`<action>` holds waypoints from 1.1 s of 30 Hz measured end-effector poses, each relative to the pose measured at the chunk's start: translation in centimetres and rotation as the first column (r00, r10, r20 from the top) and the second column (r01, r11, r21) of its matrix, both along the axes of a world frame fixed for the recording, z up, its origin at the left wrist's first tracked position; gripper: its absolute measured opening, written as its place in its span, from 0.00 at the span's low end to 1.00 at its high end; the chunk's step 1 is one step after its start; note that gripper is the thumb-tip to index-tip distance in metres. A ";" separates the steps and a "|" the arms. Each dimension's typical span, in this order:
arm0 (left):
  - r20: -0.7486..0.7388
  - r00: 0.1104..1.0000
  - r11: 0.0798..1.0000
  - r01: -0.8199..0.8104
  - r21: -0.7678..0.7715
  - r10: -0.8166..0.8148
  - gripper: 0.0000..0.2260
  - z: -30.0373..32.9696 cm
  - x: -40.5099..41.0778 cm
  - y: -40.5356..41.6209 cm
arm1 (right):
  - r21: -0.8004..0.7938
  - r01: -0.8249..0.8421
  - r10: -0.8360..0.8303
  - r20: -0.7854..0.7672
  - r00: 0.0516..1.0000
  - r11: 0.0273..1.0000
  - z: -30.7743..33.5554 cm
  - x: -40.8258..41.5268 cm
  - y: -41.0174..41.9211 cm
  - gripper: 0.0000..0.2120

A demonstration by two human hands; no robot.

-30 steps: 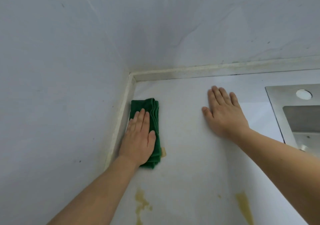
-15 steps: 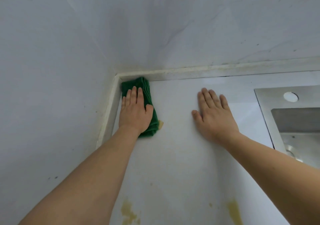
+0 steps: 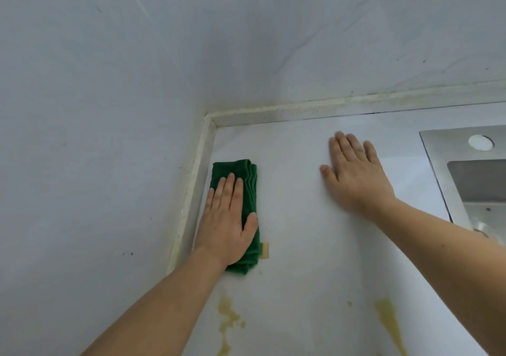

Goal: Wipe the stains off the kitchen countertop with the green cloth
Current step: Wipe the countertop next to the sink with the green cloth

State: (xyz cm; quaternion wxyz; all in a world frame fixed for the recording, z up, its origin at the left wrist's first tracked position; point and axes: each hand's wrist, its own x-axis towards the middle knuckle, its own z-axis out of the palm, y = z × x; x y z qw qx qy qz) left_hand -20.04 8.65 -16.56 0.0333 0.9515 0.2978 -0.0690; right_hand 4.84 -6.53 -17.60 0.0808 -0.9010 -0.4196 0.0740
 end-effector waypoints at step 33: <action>0.028 0.999 1.000 0.020 -0.008 -0.020 0.37 0.3 -2.1 0.9 | -0.019 0.011 -0.010 0.042 0.999 1.000 0.1 -0.2 0.2 0.35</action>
